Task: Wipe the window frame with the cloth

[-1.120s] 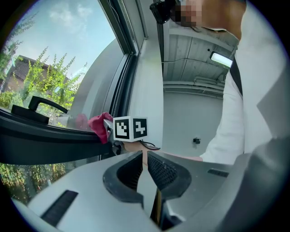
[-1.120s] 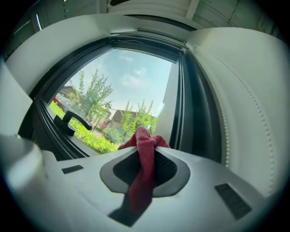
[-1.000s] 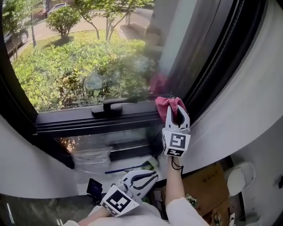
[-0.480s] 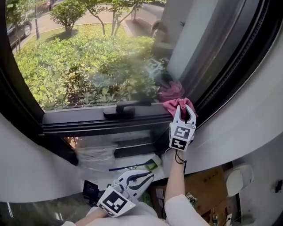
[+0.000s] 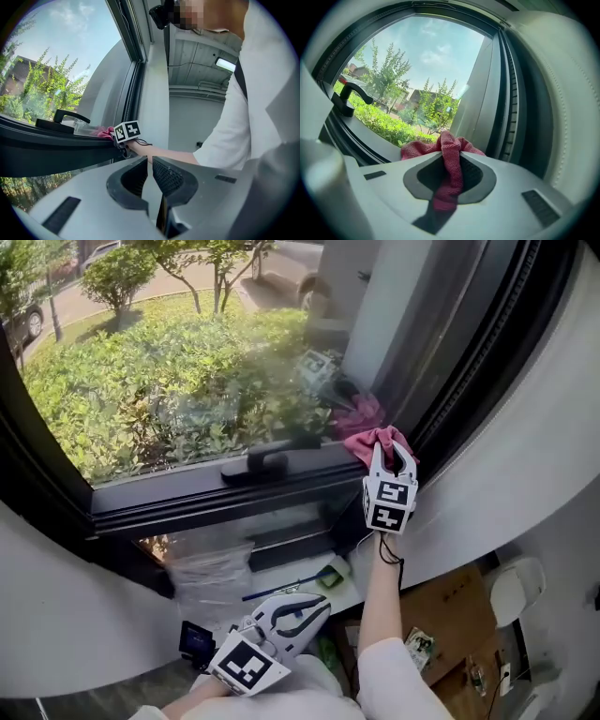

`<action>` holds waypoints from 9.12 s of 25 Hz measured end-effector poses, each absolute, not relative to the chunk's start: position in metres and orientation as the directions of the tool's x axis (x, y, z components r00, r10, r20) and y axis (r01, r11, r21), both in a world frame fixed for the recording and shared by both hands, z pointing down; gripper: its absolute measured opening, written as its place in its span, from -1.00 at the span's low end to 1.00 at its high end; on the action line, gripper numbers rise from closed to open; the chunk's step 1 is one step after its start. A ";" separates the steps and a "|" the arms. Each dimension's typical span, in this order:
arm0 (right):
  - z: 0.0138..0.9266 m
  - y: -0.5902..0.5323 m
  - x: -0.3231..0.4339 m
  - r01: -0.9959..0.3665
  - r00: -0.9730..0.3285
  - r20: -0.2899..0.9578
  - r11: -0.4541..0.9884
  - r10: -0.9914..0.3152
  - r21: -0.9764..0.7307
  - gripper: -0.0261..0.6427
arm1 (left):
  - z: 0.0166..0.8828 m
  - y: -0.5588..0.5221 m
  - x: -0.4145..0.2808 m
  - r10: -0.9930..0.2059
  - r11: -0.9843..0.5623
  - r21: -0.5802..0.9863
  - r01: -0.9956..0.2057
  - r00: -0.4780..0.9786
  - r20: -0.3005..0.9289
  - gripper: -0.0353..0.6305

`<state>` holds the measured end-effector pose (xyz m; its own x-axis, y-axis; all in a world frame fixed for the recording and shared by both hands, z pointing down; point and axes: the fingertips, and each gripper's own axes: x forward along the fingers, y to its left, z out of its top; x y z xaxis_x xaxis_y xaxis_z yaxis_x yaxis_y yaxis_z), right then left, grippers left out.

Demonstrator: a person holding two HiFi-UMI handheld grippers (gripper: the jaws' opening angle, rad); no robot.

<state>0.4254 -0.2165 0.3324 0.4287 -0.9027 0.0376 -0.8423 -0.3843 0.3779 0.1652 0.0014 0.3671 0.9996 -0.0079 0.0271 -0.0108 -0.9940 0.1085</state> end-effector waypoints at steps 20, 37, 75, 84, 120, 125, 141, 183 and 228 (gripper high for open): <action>0.333 -0.215 0.422 -0.848 0.470 0.064 -0.430 -0.880 0.310 -0.74 | 0.356 -0.027 0.142 0.075 -0.997 0.032 0.075 0.997 -0.007 -0.77; 0.334 -0.218 0.404 -0.843 0.492 0.078 -0.452 -0.867 0.292 -0.74 | 0.348 -0.067 0.106 0.055 -0.996 0.069 0.061 0.995 -0.087 -0.77; 0.334 -0.221 0.375 -0.849 0.482 0.070 -0.446 -0.873 0.282 -0.74 | 0.360 -0.066 0.107 0.068 -0.986 0.148 0.076 0.996 -0.061 -0.77; 0.334 -0.224 0.360 -0.863 0.456 0.082 -0.417 -0.886 0.285 -0.74 | 0.360 -0.070 0.106 0.050 -0.984 0.167 0.060 0.997 -0.066 -0.77; 0.334 -0.237 0.300 -0.888 0.383 0.133 -0.324 -0.914 0.328 -0.74 | 0.364 -0.066 0.105 0.067 -0.985 0.156 0.075 0.996 -0.054 -0.77; 0.334 -0.239 0.291 -0.891 0.372 0.137 -0.313 -0.918 0.328 -0.74 | 0.363 -0.066 0.105 0.066 -0.986 0.153 0.073 0.996 -0.052 -0.77; 0.334 -0.238 0.279 -0.894 0.383 0.130 -0.331 -0.915 0.302 -0.74 | 0.365 -0.063 0.106 0.073 -0.985 0.153 0.079 0.996 -0.044 -0.77; 0.334 -0.231 0.225 -0.938 0.253 -0.035 -0.254 -0.967 0.235 -0.75 | 0.366 -0.064 0.107 0.075 -0.987 0.141 0.080 0.996 -0.038 -0.77; 0.344 -0.181 0.420 -0.836 0.506 -0.048 -0.504 -0.861 0.217 -0.73 | 0.358 -0.089 0.102 -0.012 -0.997 0.072 -0.008 0.998 -0.056 -0.77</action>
<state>0.4196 -0.1807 0.3437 0.5064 -0.8610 -0.0476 -0.8360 -0.5038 0.2174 0.1024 -0.0895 0.3579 0.9983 -0.0116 -0.0563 -0.0075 -0.9974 0.0715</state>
